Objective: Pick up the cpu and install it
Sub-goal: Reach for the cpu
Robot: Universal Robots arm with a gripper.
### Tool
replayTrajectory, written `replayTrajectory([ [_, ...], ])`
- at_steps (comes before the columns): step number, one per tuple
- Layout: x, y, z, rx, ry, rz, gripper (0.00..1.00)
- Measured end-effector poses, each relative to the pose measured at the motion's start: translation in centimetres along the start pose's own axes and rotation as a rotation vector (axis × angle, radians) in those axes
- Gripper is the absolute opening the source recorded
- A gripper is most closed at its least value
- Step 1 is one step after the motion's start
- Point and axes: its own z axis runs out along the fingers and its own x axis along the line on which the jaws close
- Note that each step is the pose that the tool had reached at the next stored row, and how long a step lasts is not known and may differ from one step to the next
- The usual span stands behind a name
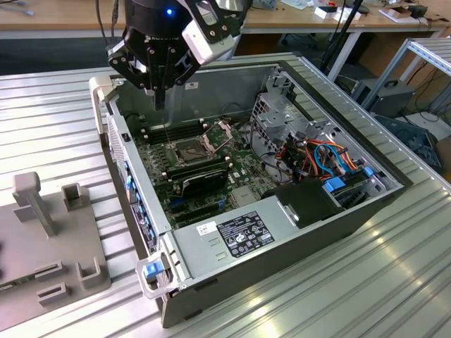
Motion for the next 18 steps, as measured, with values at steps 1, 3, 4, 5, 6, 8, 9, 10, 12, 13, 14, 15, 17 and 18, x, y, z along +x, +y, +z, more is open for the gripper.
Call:
replayTrajectory([
  [1, 0.05, 0.0, 0.0, 0.0, 0.0, 0.0, 0.11],
  [3, 0.17, -0.01, 0.0, 0.0, 0.0, 0.0, 0.11],
  [4, 0.2, -0.01, -0.01, 0.0, 0.0, 0.0, 0.11],
  [5, 0.21, -0.02, -0.01, 0.0, 0.0001, 0.0, 0.11],
  [6, 0.27, -0.02, -0.01, 0.0, 0.0, 0.0, 0.11],
  [8, 0.29, -0.02, -0.01, 0.0, 0.0, 0.0, 0.11],
  [9, 0.29, -0.02, -0.01, 0.0, 0.0, 0.0, 0.11],
  [10, 0.29, -0.02, -0.01, 0.0, 0.0, 0.0, 0.11],
  [12, 0.29, -0.02, -0.01, 0.0, 0.0, 0.0, 0.11],
  [13, 0.3, -0.02, -0.01, 0.0, 0.0, 0.0, 0.11],
  [14, 0.32, -0.02, -0.01, 0.0, 0.0, 0.0, 0.11],
  [15, 0.35, -0.03, -0.01, 0.0, 0.0, 0.0, 0.11],
  [17, 0.47, -0.04, -0.02, 0.0001, 0.0, 0.0, 0.11],
  [18, 0.55, -0.04, -0.02, 0.0001, 0.0, 0.0, 0.11],
])
